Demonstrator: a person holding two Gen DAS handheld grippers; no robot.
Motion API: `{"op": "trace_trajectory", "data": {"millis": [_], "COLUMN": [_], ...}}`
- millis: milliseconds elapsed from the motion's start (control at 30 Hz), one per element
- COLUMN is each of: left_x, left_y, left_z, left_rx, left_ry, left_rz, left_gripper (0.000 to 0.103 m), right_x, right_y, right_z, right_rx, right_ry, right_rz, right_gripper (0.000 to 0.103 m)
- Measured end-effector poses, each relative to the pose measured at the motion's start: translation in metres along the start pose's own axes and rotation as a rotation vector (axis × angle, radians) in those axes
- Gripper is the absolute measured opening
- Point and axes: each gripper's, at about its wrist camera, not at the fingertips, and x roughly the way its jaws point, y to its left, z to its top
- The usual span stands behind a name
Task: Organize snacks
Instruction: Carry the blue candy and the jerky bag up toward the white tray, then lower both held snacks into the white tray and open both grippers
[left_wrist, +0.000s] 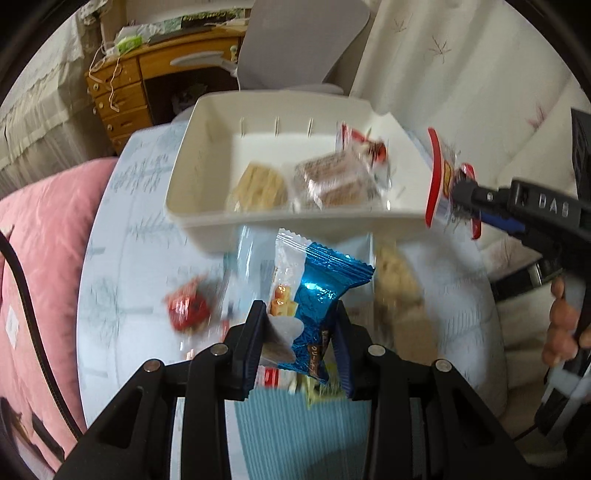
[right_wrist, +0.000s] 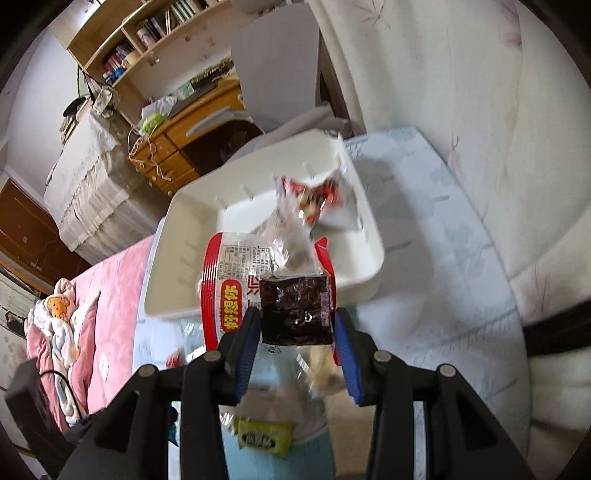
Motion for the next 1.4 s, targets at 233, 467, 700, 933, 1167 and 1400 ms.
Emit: {"op": "trace_trajectory", "data": {"millis": [233,467,700,933,1167,1400], "left_x": [0.015,0.028,0.025,0.01,-0.03,-0.068], "left_y": [-0.003,0.011,0.03,0.039,0.037,0.039], "left_z": [0.054,0.102,0.104,0.085,0.059,0.028], "left_rx": [-0.06,-0.165,-0.284,-0.302,-0.303,-0.302], "left_ry": [-0.037,-0.064,-0.057,-0.025,-0.031,-0.051], "left_rz": [-0.02,-0.005,0.009,0.046,0.031,0.027], "left_gripper": [0.033,0.033,0.089,0.088,0.089,0.089], "right_x": [0.015,0.031,0.045,0.03,-0.008,-0.052], "right_y": [-0.021,-0.028,-0.031,-0.026,-0.017,0.003], "right_z": [0.032,0.048,0.052,0.046,0.032,0.009], "right_rx": [0.007,0.007,0.027,0.015,0.009,-0.038], "right_ry": [-0.052,-0.073,-0.052,-0.058,-0.087,-0.115], "right_rz": [0.002,0.017,0.065,0.031,0.024,0.017], "right_gripper": [0.041,0.041,0.044,0.05,0.051,0.055]}}
